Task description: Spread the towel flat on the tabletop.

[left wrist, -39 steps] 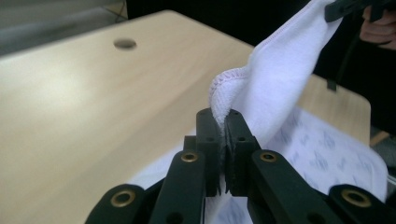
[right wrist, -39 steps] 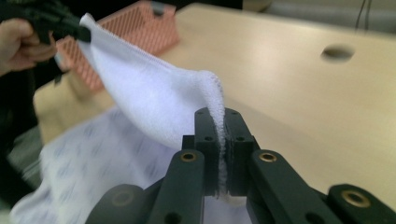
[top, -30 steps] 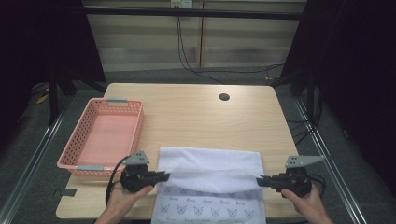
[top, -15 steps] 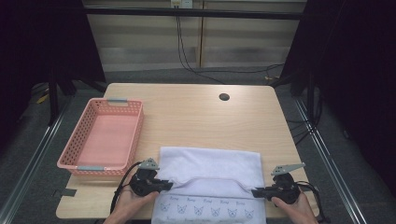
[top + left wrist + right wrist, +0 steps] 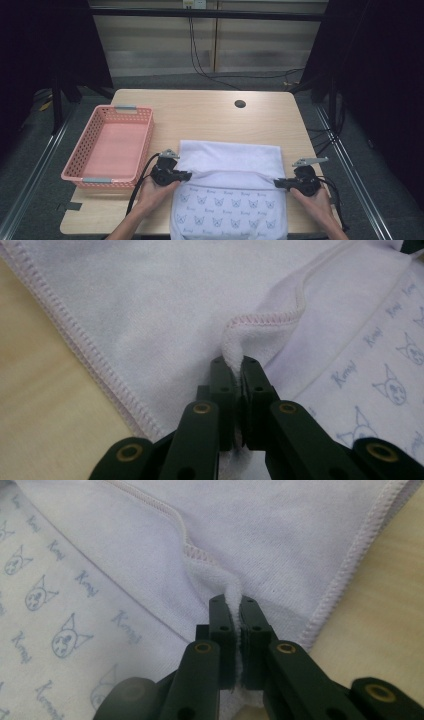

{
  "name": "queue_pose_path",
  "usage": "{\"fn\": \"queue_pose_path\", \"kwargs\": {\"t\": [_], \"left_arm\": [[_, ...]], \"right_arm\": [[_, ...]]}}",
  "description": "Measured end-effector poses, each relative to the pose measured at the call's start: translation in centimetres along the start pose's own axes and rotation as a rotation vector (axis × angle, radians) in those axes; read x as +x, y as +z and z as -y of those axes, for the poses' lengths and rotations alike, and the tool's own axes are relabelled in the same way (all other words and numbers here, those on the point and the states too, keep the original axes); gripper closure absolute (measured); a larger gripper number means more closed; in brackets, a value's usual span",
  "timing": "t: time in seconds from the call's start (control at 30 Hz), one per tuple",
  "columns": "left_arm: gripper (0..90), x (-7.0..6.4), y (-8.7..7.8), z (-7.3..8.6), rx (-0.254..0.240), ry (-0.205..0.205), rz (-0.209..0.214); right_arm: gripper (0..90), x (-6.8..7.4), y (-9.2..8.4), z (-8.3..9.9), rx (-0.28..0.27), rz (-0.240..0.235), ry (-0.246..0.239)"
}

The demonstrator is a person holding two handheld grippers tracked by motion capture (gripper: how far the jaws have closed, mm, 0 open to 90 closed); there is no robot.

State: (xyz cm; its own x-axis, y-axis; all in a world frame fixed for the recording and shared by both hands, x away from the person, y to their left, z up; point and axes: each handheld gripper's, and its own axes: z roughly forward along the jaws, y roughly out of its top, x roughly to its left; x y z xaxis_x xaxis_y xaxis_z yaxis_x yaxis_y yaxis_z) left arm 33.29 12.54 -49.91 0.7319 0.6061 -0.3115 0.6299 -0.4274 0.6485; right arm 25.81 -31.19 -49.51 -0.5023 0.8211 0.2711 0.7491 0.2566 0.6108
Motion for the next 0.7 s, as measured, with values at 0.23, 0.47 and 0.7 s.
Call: {"fn": "queue_pose_path", "kwargs": {"t": [0.23,0.47,0.7], "left_arm": [[86.4,1.8,1.5,-2.2,-0.042,-0.012,-0.075],[86.5,2.9,3.0,-4.4,-0.051,0.019,-0.174],[86.6,4.4,4.0,-6.3,-0.046,0.034,-0.222]], "right_arm": [[87.4,-2.3,1.4,-2.0,-0.043,-0.009,0.047],[87.4,-3.8,2.8,-4.1,-0.063,0.022,0.046],[87.4,-5.5,4.2,-6.2,-0.085,0.047,0.058]]}}
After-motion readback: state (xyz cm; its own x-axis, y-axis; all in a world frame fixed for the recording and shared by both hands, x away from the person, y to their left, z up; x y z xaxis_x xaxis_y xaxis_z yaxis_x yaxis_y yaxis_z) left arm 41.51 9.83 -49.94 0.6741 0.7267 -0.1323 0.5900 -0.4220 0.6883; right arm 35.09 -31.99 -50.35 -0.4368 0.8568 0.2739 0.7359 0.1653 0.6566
